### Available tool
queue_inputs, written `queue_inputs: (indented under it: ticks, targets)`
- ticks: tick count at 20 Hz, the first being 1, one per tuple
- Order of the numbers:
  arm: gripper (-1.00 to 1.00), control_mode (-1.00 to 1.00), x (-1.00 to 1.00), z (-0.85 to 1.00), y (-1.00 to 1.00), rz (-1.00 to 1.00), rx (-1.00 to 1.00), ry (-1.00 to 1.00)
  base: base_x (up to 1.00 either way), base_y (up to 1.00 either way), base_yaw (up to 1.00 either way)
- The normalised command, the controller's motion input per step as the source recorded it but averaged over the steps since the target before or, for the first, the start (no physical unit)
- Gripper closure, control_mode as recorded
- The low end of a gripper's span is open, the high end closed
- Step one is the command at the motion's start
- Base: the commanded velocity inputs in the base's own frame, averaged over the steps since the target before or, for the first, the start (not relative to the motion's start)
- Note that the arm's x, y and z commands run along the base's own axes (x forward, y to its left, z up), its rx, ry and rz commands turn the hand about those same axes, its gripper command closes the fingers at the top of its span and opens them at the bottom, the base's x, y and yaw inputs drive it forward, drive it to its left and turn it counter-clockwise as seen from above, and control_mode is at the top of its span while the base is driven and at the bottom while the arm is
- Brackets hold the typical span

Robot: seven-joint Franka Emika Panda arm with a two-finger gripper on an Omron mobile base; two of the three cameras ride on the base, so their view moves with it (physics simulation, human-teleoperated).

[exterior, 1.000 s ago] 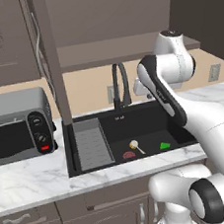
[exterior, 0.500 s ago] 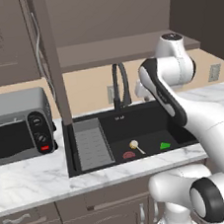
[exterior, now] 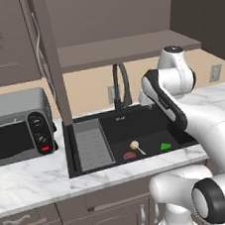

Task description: Pick up the dish brush and sponge from the sink, and place them back in the cabinet, and close the cabinet doors.

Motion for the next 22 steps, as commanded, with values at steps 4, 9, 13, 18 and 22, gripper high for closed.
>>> queue_inputs:
  ticks: [4,9,13,18,22]
  targets:
    - [-1.0,-1.0,0.15,-0.38,-0.12,0.0,0.0,0.0,0.0,0.0,0.0]
    - [-1.0,-1.0,0.13,-0.37,-0.13,0.01,0.0,0.0,0.0,0.0,0.0]
    - [-1.0,-1.0,0.13,-0.37,-0.12,0.01,0.0,0.0,0.0,0.0,0.0]
    - [-1.0,-1.0,0.13,-0.37,-0.1,0.02,0.0,0.0,0.0,0.0,0.0]
    - [-1.0,-1.0,0.16,-0.35,-0.06,0.02,0.0,0.0,0.0,0.0,0.0]
